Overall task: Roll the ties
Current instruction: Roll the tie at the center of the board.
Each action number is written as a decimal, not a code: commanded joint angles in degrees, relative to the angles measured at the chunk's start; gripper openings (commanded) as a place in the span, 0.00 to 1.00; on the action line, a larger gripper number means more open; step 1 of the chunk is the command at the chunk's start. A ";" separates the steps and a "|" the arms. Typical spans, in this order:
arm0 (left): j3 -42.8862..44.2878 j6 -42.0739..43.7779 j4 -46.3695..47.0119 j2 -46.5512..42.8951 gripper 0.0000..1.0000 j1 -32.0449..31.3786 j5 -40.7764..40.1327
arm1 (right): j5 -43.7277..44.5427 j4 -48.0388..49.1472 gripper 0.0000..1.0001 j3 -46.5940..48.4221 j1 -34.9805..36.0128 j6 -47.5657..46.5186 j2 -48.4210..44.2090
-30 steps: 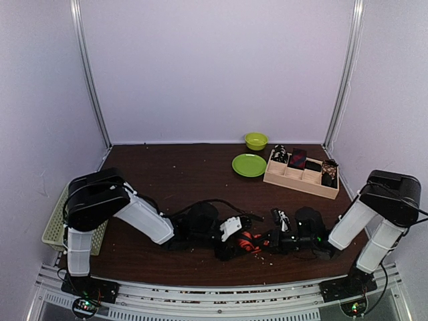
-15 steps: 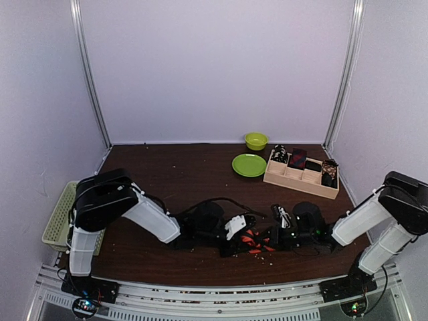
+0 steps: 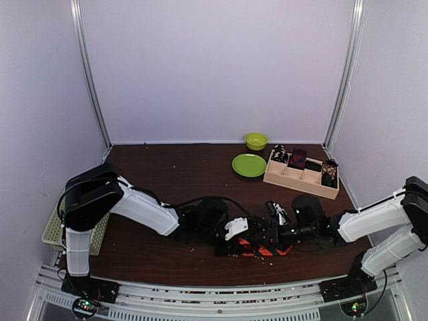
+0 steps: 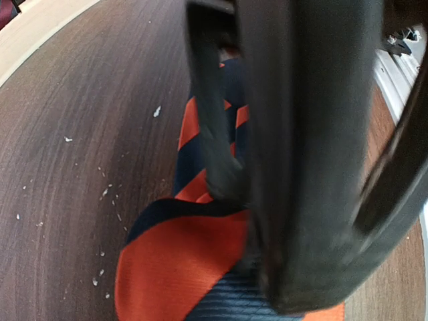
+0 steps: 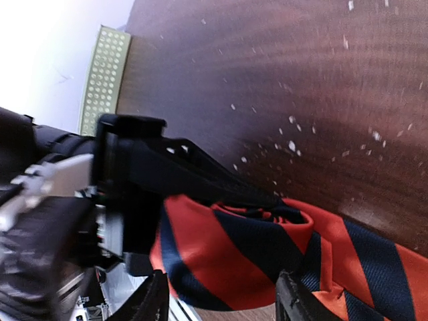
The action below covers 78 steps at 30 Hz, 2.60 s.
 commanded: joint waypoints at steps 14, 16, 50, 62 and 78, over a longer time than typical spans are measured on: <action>-2.34 1.42 -4.84 -1.34 0.50 0.38 -2.81 | 0.28 7.39 0.00 -5.44 0.52 8.46 6.99; -2.80 1.02 -2.80 -2.30 0.58 0.38 -3.05 | 0.58 7.20 0.00 -6.52 0.33 8.45 7.19; -1.93 3.08 10.11 4.21 0.33 -1.29 5.54 | 1.70 -9.50 0.24 -4.12 -4.73 -3.79 -3.00; -1.91 0.54 4.54 4.66 0.32 -1.29 5.67 | 0.95 -15.40 0.61 3.66 -3.27 -7.62 -6.36; -1.45 -0.48 5.52 2.82 0.44 -1.21 5.16 | 2.52 -14.50 0.00 0.88 -4.45 -8.91 1.29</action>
